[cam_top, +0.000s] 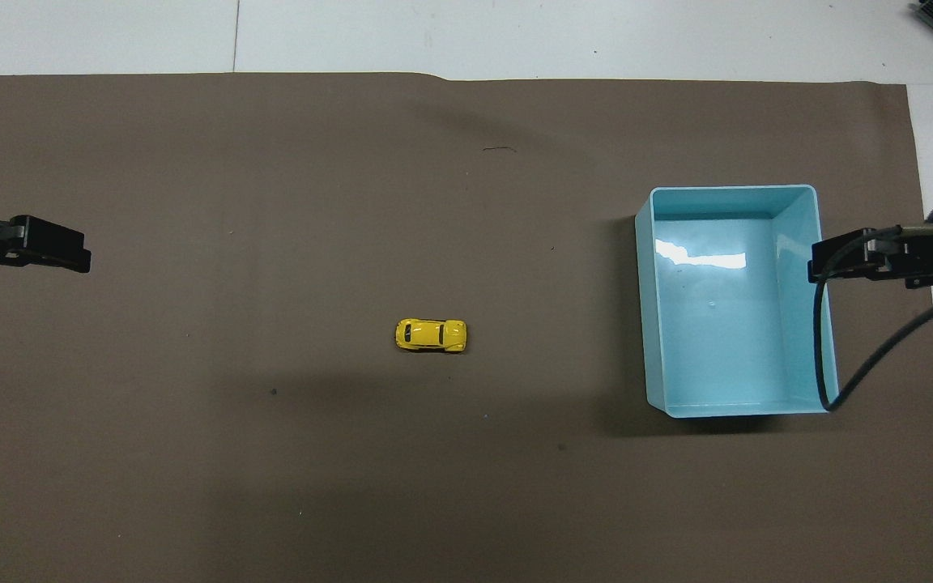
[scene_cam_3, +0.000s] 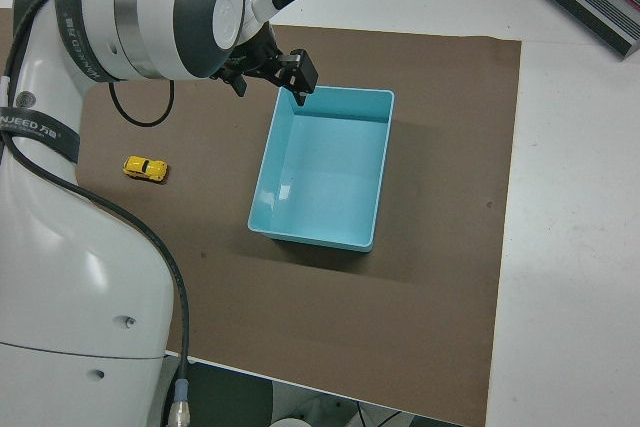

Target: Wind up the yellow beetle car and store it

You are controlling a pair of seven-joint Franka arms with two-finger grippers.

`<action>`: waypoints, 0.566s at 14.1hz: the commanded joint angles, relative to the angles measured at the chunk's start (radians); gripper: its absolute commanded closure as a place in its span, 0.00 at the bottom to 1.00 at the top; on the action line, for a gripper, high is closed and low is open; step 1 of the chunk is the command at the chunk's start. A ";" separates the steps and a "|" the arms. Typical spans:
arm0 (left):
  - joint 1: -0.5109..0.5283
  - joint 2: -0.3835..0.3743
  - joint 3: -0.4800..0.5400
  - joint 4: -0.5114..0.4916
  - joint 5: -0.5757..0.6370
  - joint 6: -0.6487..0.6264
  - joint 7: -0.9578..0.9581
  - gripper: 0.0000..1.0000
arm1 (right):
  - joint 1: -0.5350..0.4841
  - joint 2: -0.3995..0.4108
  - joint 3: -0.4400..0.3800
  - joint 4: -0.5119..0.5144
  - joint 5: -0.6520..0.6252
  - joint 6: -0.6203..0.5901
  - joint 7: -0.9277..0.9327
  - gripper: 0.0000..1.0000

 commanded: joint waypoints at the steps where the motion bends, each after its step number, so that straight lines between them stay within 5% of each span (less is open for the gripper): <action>1: 0.014 -0.020 -0.011 -0.013 0.008 -0.008 -0.010 0.00 | -0.015 0.000 0.006 0.006 0.021 -0.010 -0.019 0.00; 8: 0.009 -0.017 -0.012 -0.011 0.001 0.013 -0.007 0.00 | -0.013 0.000 0.006 0.006 0.021 -0.010 -0.019 0.00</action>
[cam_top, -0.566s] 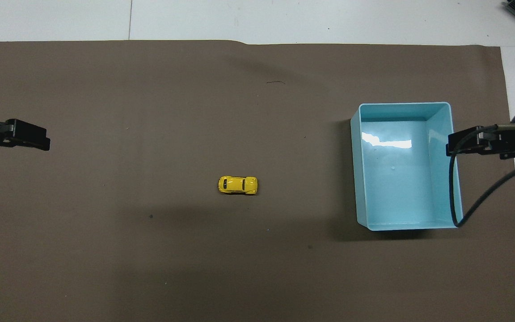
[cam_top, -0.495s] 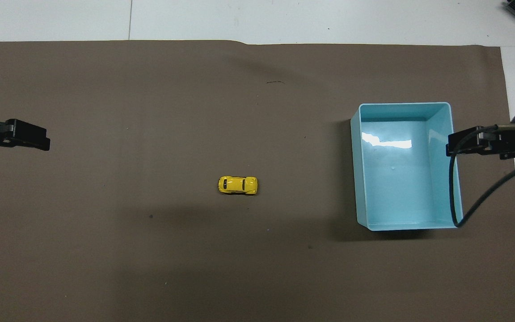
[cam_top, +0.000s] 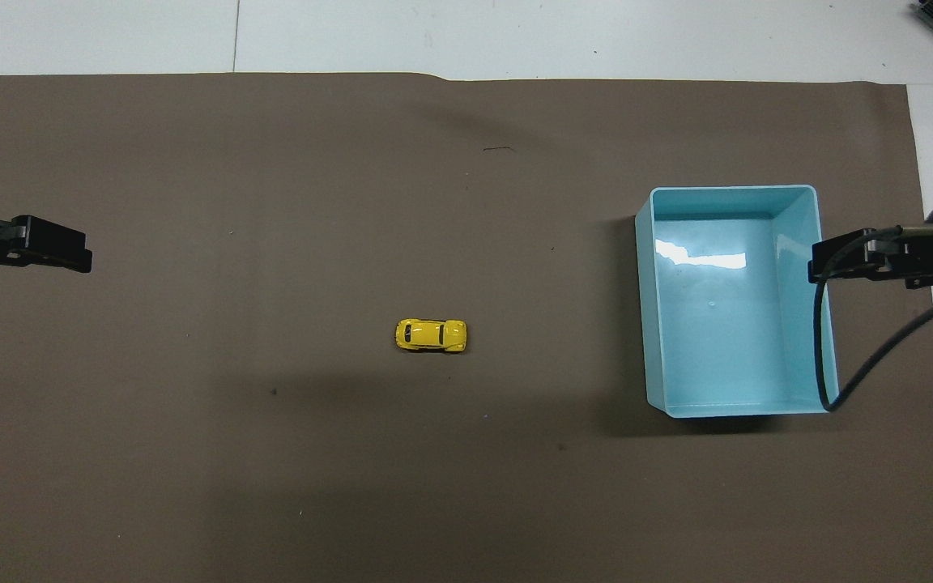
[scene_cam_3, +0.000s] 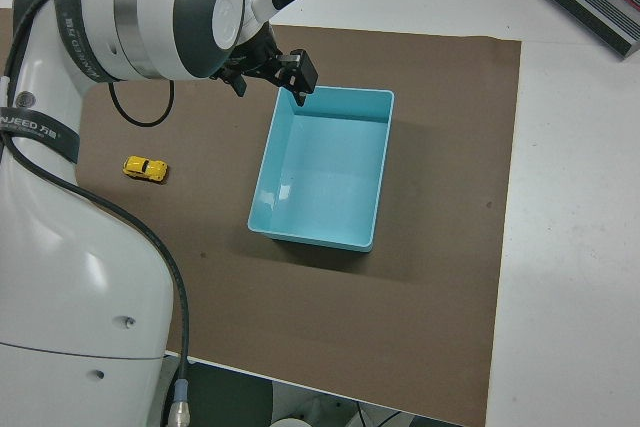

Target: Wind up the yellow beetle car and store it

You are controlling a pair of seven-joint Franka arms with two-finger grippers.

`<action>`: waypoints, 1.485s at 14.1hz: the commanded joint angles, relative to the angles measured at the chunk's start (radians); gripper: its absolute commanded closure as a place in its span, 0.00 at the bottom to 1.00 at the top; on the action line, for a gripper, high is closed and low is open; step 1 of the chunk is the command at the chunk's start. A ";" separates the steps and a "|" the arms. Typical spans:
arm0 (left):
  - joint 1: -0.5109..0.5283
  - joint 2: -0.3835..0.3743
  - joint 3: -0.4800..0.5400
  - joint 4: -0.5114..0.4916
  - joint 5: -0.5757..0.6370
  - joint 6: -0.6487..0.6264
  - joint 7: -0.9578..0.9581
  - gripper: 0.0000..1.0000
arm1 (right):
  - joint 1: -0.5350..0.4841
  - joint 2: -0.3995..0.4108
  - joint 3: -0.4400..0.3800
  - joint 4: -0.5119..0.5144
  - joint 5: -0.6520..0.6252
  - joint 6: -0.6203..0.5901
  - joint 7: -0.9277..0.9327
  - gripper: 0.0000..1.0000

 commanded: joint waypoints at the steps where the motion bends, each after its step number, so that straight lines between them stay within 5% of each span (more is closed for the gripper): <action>1: 0.006 -0.016 -0.010 -0.010 0.001 0.024 0.007 0.00 | -0.013 0.000 0.006 0.006 0.021 -0.010 -0.019 0.00; 8: -0.030 -0.005 -0.053 0.001 0.004 0.024 0.116 0.00 | -0.015 0.000 0.006 0.006 0.021 -0.010 -0.019 0.00; 21: -0.141 0.019 -0.053 -0.031 -0.047 0.035 0.854 0.00 | -0.015 0.000 0.006 0.006 0.021 -0.010 -0.019 0.00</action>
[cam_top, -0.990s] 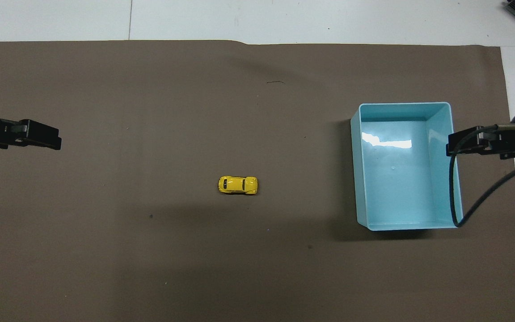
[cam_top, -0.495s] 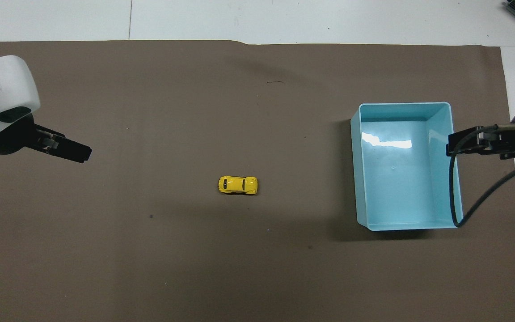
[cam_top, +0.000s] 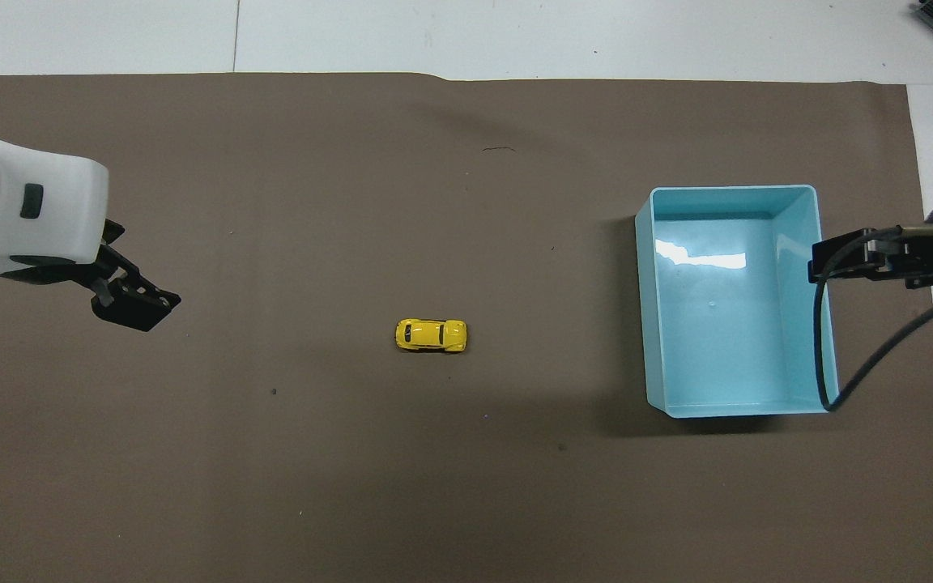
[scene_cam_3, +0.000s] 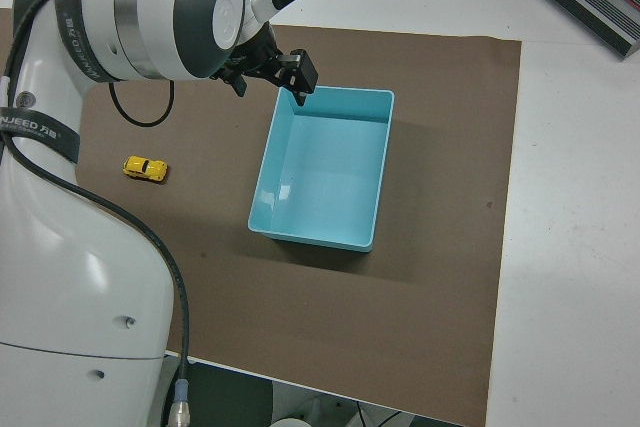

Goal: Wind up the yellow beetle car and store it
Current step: 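Move the left gripper down over the yellow toy car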

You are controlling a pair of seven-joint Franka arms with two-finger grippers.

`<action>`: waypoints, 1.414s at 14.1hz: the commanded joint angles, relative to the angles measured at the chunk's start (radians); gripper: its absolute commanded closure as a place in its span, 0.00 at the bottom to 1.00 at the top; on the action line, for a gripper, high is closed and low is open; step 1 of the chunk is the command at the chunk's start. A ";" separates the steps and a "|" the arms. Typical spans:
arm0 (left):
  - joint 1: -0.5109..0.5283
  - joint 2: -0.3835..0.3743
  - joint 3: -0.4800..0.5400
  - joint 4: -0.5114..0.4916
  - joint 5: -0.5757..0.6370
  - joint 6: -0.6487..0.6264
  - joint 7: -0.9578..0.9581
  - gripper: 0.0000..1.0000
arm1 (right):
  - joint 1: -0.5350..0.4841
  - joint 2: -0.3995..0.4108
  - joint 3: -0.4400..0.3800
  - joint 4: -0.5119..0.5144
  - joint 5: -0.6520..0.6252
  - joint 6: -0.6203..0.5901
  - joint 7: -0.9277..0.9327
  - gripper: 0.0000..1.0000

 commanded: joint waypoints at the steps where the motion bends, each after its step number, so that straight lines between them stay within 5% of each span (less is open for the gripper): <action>1: -0.065 0.009 0.015 -0.029 0.000 0.036 0.121 0.00 | -0.015 0.000 0.006 0.006 0.021 -0.010 -0.019 0.00; 9: -0.246 0.048 0.015 -0.150 0.054 0.240 0.178 0.00 | -0.015 0.000 0.005 0.006 0.021 -0.010 -0.019 0.00; 15: -0.309 0.193 0.014 -0.190 0.053 0.407 0.212 0.00 | -0.015 0.000 0.006 0.006 0.021 -0.010 -0.019 0.00; 20: -0.381 0.230 0.014 -0.305 0.053 0.593 0.221 0.00 | -0.015 0.000 0.006 0.006 0.021 -0.010 -0.019 0.00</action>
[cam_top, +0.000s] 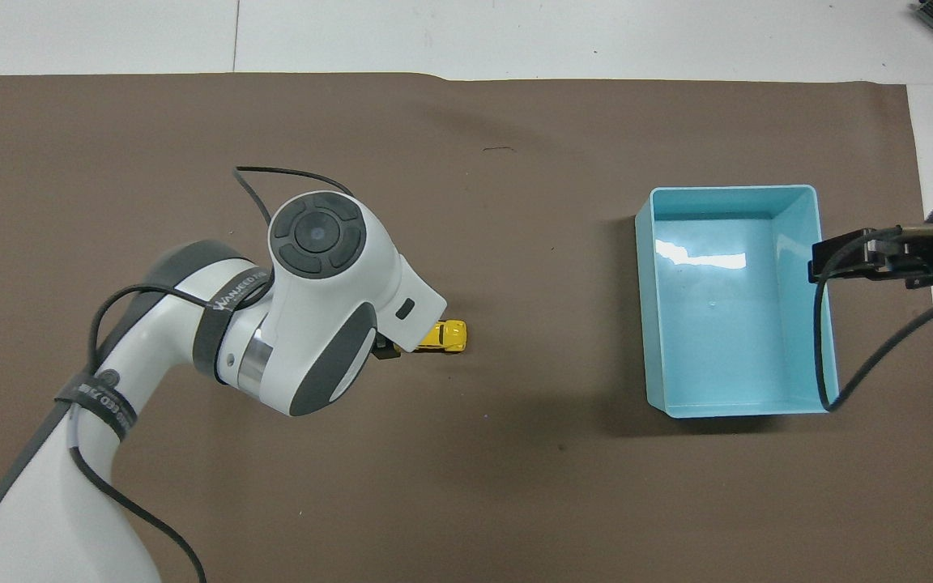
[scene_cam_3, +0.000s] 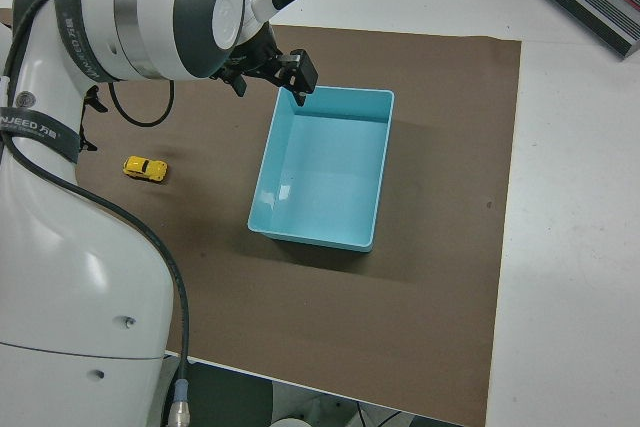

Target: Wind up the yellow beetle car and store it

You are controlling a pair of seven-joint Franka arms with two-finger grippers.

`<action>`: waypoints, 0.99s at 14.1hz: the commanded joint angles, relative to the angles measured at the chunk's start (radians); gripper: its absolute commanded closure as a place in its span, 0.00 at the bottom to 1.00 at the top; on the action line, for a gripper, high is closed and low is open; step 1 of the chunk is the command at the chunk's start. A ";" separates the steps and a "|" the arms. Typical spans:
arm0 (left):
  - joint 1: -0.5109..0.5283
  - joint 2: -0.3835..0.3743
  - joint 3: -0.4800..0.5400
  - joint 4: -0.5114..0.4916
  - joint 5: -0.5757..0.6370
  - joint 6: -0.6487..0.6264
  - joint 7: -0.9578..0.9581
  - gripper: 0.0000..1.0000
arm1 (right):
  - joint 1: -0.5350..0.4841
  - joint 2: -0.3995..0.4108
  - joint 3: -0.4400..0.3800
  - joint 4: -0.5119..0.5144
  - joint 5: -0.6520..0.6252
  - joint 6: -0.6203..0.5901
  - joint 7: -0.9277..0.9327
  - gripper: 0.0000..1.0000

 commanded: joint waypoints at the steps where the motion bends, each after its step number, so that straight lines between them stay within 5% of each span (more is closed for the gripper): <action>1: -0.045 -0.007 0.019 -0.076 0.018 0.105 0.010 0.00 | -0.015 0.000 0.006 0.006 0.021 -0.010 -0.019 0.00; 10: -0.108 0.088 0.024 -0.094 0.040 0.159 -0.033 0.00 | -0.013 0.000 0.006 0.006 0.021 -0.010 -0.019 0.00; 11: -0.121 0.087 0.025 -0.096 0.055 0.160 -0.034 0.15 | -0.015 0.000 0.006 0.006 0.021 -0.010 -0.019 0.00; 13: -0.122 0.087 0.024 -0.096 0.098 0.160 -0.034 0.98 | -0.015 0.000 0.006 0.006 0.021 -0.010 -0.019 0.00; 14: -0.119 0.087 0.022 -0.096 0.098 0.163 -0.034 1.00 | -0.015 0.000 0.006 0.006 0.021 -0.010 -0.019 0.00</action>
